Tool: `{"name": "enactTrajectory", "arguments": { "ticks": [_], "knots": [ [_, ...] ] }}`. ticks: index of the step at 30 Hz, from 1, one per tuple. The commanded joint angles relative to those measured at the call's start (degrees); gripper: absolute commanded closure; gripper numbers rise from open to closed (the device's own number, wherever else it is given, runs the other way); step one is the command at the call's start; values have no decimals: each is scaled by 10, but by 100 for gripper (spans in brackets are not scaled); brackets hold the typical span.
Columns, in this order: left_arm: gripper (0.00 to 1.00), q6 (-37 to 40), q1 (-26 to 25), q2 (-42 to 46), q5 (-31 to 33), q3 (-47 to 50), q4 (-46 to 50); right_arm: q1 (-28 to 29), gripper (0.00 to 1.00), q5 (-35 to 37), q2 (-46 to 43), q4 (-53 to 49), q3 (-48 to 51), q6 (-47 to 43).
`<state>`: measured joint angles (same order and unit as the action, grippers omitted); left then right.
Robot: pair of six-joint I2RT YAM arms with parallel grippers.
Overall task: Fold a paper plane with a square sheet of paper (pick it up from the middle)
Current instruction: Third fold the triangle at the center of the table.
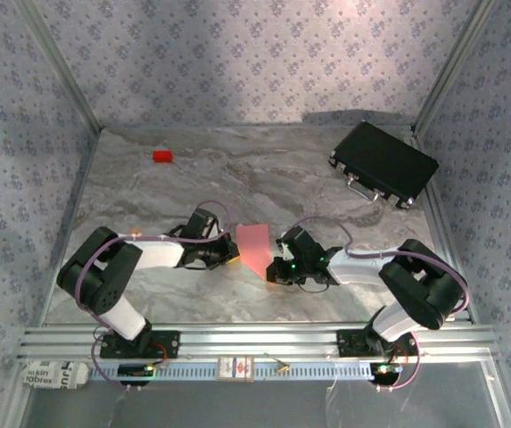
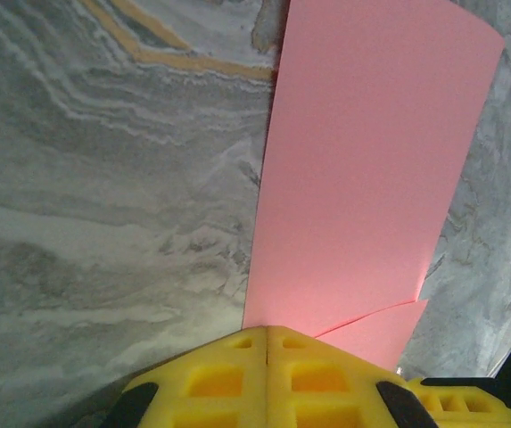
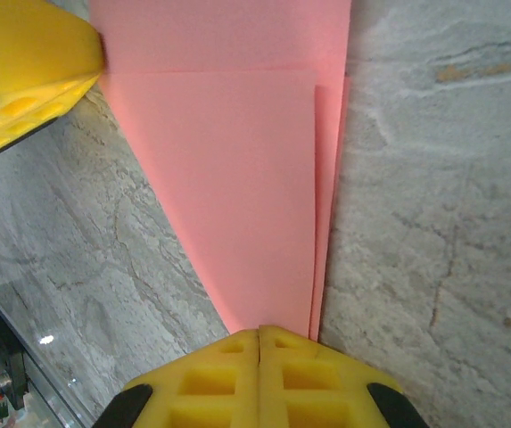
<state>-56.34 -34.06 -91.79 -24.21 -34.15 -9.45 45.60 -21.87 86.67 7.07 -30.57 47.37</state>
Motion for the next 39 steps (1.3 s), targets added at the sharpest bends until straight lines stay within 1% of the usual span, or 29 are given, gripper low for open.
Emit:
{"name": "enactTrajectory", "arguments": {
  "ticks": [1, 9, 15, 20, 23, 26, 29, 32, 39],
  "knots": [
    [98, 13, 11, 19, 33, -3, 52, -2, 100, 13, 5, -91, 19, -6],
    [96, 7, 10, 78, 32, -17, 75, -6, 100, 10, 5, -97, 13, -13],
    [95, -17, -25, 95, 24, -10, 26, -7, 100, 9, 3, -104, 8, -18],
    [95, -18, -59, 46, 1, -30, -9, -10, 100, 8, 3, -109, 4, -22],
    [95, -16, -68, 20, -2, -40, -12, -11, 100, 8, -1, -112, 3, -25],
    [96, -11, -68, -3, 7, -46, -1, -12, 100, 8, -4, -113, 3, -26],
    [98, 4, -67, -17, 25, -51, 29, -14, 100, 6, -6, -112, 1, -30],
    [100, 10, -65, -31, 20, -49, 34, -15, 100, 2, -11, -107, -2, -32],
    [100, 14, -64, -51, 4, -37, 26, -15, 100, -15, -43, -106, -33, -41]
  ]
}}
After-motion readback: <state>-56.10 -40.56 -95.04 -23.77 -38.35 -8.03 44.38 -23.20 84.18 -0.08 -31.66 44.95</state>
